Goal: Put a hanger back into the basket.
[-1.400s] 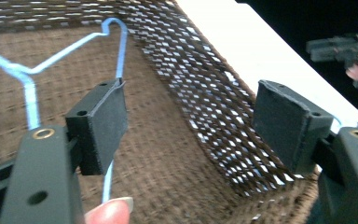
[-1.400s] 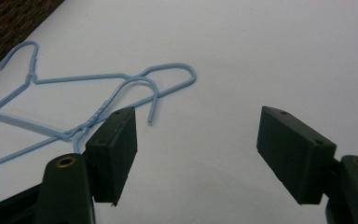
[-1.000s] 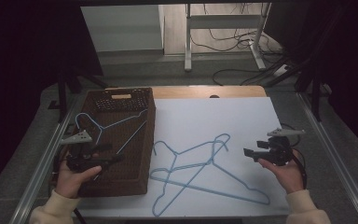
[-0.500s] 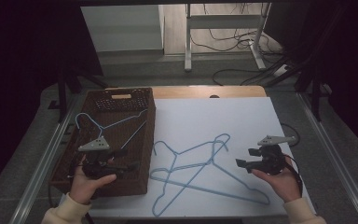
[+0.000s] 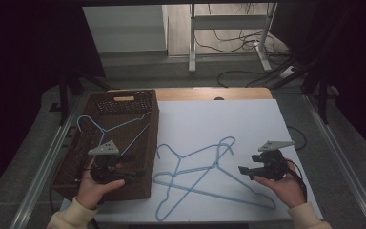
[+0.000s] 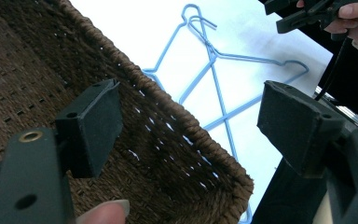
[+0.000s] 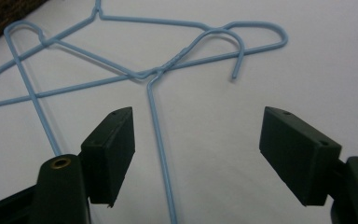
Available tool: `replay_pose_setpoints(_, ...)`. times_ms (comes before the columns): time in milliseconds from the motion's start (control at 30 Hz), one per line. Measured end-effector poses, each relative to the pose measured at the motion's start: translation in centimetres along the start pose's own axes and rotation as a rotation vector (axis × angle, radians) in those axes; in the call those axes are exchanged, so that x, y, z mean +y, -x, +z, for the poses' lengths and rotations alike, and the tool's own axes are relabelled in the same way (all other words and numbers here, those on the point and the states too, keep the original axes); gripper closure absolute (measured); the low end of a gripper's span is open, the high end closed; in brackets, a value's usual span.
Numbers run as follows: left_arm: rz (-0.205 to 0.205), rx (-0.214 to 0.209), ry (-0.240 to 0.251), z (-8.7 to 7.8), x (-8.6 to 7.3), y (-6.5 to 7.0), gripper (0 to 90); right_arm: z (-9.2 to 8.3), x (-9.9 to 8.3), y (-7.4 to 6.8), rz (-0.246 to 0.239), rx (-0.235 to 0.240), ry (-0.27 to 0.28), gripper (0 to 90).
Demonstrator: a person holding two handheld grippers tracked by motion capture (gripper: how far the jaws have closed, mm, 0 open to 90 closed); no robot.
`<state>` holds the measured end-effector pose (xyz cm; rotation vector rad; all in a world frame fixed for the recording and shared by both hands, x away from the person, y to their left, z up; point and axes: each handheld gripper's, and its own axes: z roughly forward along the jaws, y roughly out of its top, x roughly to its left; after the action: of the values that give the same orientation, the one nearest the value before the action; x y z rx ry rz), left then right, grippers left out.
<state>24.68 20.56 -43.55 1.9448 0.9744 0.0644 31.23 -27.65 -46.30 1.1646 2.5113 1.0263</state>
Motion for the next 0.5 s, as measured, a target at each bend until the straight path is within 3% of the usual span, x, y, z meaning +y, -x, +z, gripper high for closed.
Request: replay_pose_setpoints(500, -0.001, 0.002, -0.011, 0.3, -0.1, 0.1, 22.5, 2.7, 0.7, -2.2, -0.078, -0.011, -0.123, 34.4)
